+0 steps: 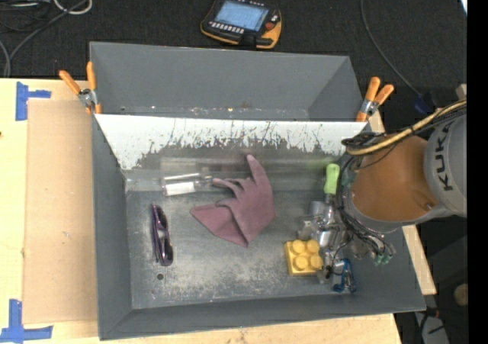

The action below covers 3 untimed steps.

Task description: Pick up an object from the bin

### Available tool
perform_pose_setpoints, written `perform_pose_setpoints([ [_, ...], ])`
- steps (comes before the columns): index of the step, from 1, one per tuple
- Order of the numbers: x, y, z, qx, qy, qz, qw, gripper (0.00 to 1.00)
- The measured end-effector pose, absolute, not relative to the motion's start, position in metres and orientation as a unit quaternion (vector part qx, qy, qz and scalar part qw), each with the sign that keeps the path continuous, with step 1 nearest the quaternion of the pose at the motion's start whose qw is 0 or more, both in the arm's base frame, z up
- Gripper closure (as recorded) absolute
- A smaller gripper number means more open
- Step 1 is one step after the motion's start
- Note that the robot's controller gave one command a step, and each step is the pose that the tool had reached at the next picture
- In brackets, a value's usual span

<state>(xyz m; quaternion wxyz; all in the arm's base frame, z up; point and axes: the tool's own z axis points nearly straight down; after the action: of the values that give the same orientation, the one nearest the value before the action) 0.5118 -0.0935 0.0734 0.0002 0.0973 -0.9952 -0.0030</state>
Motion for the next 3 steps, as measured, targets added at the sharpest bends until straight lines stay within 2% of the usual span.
perform_pose_setpoints([
  [3,0.5119,-0.0932,0.0735,0.1,-0.995,-0.003,0.0,1.0],
])
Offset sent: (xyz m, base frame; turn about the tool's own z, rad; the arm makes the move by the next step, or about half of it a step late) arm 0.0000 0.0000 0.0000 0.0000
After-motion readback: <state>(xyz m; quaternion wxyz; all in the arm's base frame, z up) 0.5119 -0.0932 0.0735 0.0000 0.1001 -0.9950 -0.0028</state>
